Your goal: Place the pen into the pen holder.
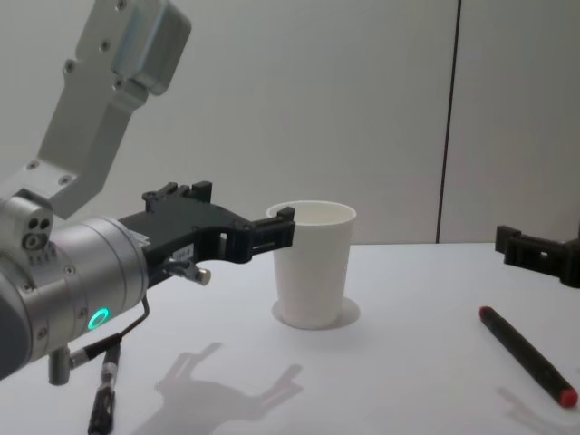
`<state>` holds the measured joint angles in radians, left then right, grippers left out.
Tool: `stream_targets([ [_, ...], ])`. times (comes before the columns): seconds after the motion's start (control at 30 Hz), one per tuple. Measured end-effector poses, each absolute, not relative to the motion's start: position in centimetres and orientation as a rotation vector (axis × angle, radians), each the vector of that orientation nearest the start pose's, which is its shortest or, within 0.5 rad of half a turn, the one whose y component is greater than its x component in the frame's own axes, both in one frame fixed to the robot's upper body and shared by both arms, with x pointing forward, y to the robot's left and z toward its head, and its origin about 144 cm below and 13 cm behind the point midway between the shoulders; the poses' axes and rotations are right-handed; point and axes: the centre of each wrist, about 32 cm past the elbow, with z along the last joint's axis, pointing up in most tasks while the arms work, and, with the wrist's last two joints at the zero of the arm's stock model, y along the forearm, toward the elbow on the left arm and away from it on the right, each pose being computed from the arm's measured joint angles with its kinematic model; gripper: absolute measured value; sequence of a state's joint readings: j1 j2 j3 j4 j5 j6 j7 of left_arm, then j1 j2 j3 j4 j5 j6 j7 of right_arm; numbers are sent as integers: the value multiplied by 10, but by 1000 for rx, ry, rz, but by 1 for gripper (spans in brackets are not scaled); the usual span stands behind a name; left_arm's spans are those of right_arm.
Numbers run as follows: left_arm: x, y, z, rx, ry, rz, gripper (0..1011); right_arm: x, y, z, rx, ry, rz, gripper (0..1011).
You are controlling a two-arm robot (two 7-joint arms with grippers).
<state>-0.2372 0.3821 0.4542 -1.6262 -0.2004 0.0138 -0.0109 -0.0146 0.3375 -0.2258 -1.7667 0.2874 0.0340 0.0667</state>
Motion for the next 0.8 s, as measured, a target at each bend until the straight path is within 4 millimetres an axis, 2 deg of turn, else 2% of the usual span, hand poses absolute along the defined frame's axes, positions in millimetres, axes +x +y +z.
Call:
stream_targets([
  [0.8, 492, 198, 1204, 61, -268, 1124, 1003, 443, -237, 1189, 26, -75, -1230, 1002],
])
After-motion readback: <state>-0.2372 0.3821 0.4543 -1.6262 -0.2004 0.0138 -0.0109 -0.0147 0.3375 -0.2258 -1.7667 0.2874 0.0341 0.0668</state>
